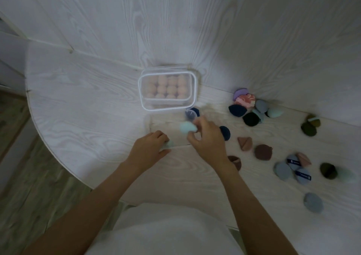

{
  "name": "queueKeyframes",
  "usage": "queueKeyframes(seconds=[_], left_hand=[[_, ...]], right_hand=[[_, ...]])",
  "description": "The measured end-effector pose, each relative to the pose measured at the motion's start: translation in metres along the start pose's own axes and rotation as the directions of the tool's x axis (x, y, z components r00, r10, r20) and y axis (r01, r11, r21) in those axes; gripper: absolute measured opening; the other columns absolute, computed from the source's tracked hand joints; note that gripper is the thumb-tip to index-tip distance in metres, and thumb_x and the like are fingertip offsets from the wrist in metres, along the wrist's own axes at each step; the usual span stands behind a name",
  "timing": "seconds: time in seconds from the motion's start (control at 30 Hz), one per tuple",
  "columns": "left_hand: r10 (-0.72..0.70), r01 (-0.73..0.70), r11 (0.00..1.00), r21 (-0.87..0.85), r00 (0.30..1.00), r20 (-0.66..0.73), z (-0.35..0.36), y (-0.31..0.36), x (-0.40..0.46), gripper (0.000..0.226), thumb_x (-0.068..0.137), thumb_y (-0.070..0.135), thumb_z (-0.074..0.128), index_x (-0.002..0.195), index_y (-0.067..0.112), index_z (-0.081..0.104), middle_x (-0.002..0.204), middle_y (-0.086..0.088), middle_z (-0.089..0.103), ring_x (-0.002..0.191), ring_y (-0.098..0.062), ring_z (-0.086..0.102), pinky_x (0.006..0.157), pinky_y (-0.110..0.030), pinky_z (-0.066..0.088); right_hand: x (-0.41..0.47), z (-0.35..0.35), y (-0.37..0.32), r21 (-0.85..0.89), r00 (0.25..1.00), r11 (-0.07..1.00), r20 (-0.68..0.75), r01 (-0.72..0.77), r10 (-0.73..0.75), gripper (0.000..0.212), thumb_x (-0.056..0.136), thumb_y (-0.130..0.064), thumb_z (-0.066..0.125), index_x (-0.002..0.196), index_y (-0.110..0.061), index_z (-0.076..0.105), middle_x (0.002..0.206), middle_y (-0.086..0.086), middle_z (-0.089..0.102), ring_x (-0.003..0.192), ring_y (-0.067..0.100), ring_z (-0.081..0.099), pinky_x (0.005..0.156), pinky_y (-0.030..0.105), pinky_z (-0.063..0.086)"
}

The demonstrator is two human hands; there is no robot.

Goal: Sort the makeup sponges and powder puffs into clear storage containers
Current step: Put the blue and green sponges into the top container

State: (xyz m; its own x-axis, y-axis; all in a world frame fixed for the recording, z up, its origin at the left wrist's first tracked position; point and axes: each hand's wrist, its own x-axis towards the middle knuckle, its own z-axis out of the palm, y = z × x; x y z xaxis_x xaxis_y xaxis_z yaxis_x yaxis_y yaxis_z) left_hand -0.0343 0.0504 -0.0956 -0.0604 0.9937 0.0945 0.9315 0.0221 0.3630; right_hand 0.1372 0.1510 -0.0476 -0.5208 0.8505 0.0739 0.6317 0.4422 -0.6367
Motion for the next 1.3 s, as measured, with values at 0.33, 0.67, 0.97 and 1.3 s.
queueKeyframes(seconds=[0.33,0.67,0.97,1.3], left_hand=[[0.003,-0.003,1.0,0.025,1.0,0.017,-0.002,0.007,0.003,0.045,0.056,0.023,0.086,0.093,0.012,0.064,0.081,-0.004,0.064,0.061,-0.024,0.062,0.038,-0.029,0.045],[0.071,-0.077,0.992,0.104,0.995,0.063,0.005,0.028,0.013,0.047,0.06,0.012,0.083,0.104,0.019,0.068,0.089,-0.002,0.068,0.059,-0.024,0.06,0.04,-0.027,0.044],[-0.126,0.122,0.992,0.043,0.985,0.115,0.011,0.051,0.014,0.048,0.073,0.018,0.073,0.119,0.022,0.06,0.108,-0.006,0.063,0.091,-0.031,0.059,0.064,-0.038,0.049],[-0.212,0.216,0.976,-0.01,0.965,0.152,0.005,0.053,0.005,0.056,0.08,0.033,0.066,0.133,0.024,0.048,0.128,-0.002,0.053,0.114,-0.026,0.048,0.09,-0.036,0.04]], right_hand=[[0.031,0.026,-0.008,-0.508,0.889,0.824,0.458,0.25,0.013,0.016,0.088,-0.016,0.054,0.099,-0.012,0.066,0.094,0.006,0.067,0.089,0.024,0.057,0.064,0.026,0.032],[-0.004,0.004,0.011,-0.18,0.964,0.977,0.258,0.116,-0.067,0.016,0.093,-0.023,0.048,0.098,-0.012,0.06,0.088,0.005,0.063,0.088,0.019,0.052,0.072,0.032,0.043],[-0.025,-0.017,0.06,-0.246,0.952,0.933,0.226,0.261,-0.207,0.02,0.08,-0.011,0.063,0.1,-0.01,0.067,0.121,0.006,0.062,0.118,0.026,0.052,0.094,0.039,0.044],[-0.021,-0.017,0.048,-0.192,0.922,0.939,0.321,0.285,-0.214,0.028,0.09,-0.017,0.053,0.116,-0.017,0.061,0.135,0.001,0.051,0.129,0.02,0.038,0.104,0.042,0.035]])
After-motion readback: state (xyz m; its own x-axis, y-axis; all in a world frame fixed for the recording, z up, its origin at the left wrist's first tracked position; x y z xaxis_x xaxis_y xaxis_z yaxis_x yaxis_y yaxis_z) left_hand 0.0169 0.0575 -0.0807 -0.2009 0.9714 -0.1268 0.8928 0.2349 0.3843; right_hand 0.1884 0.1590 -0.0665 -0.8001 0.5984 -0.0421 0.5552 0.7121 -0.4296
